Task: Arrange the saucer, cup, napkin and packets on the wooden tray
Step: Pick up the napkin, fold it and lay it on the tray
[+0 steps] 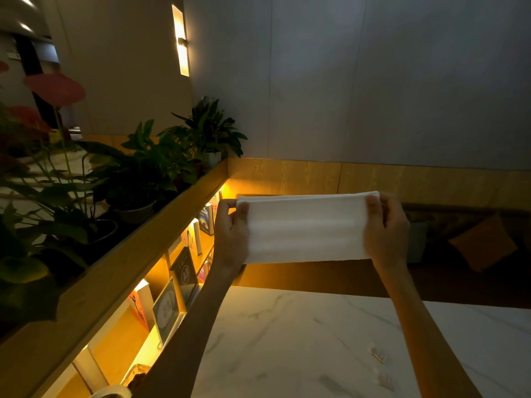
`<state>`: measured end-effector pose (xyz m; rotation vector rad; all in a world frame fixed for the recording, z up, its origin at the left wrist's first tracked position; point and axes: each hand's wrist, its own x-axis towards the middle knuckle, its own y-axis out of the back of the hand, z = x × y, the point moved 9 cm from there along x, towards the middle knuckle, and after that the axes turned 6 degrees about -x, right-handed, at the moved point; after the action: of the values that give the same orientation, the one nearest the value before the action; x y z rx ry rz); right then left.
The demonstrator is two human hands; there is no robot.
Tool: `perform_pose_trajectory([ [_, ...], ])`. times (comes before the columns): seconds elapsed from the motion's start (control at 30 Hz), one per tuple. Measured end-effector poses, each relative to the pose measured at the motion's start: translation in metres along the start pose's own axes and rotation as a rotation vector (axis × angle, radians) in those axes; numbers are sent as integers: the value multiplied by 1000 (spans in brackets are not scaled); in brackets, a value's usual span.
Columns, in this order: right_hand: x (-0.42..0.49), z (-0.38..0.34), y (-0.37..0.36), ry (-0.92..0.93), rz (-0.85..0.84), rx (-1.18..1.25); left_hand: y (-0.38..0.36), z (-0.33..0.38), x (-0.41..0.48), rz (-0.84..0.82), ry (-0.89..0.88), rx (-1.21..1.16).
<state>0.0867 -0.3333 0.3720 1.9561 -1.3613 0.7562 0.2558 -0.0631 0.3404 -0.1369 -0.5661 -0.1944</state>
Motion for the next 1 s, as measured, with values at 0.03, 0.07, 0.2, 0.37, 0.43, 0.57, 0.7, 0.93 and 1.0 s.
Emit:
perform_pose_trajectory([
  [0.03, -1, 5, -4, -19, -30, 12, 1, -6, 0, -14, 38, 3],
  [0.07, -3, 11, -10, -43, -62, 14, 1, -12, -1, -18, 74, 15],
  [0.2, -19, 25, -25, -107, -98, -115, -2, -27, -10, 32, 109, 183],
  [0.37, -52, -5, -48, -113, -97, -123, -40, -12, -37, 10, -10, 318],
  [0.43, -69, -26, -60, -96, -114, -83, -60, -4, -46, -34, -15, 309],
  [0.57, -87, -48, -67, -61, -110, -31, -73, 3, -53, -79, 35, 221],
  [0.7, -91, -55, -52, 36, -130, -37, -61, 1, -55, -110, 61, 216],
  [0.93, -101, -80, -39, 101, 5, -86, -55, 25, -66, -45, -78, 239],
  [1.0, -105, -86, -37, 124, 16, -76, -55, 29, -67, -46, -69, 206],
])
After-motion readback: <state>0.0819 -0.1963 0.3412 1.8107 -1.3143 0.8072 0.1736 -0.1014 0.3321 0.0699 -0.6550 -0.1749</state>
